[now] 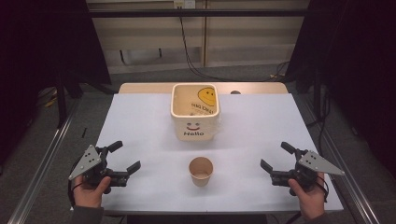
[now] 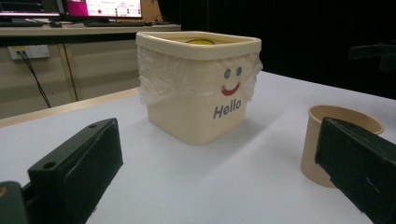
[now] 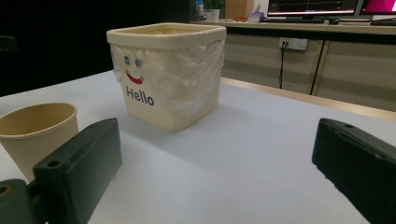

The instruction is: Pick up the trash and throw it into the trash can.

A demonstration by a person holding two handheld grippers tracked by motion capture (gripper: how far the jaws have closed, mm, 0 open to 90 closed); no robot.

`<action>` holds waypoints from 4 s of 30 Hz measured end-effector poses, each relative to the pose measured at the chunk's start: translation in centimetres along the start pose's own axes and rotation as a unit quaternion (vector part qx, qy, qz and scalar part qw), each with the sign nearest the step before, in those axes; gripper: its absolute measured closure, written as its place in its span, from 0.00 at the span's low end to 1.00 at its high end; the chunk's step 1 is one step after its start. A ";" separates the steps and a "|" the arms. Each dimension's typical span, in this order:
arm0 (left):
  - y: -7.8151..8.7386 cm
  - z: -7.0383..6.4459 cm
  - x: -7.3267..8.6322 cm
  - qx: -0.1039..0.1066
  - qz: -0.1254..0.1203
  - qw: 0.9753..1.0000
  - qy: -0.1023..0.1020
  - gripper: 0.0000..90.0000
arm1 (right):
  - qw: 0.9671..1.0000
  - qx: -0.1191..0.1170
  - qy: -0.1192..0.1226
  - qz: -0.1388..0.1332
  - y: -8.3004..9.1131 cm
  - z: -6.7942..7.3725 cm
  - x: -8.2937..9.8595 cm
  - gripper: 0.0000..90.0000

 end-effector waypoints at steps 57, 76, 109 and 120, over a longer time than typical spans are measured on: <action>-3.4 -2.3 -10.3 0.033 -0.026 0.999 0.004 0.00 | 1.000 -0.005 0.000 -0.003 0.2 -0.2 0.1 0.01; -4.8 -3.2 -14.0 0.060 0.002 0.998 -0.003 0.00 | 1.000 -0.007 -0.002 -0.003 0.1 -0.1 0.0 0.01; -9.2 -6.6 -16.0 0.109 0.186 0.976 -0.037 0.00 | 1.000 -0.006 0.002 0.004 0.1 -0.1 0.1 0.01; -10.5 -7.6 -15.9 0.112 0.251 0.960 -0.053 0.00 | 1.000 -0.007 0.002 0.003 0.0 -0.1 0.1 0.01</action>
Point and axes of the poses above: each handheld gripper's, and its own axes: y roughly backward along the jaws, x roughly out of its underside, z roughly to its left, the point moved 5 cm from there along -y, roughly forward along the jaws, and after that the axes turned 7 degrees about y, right-handed, at the moved point
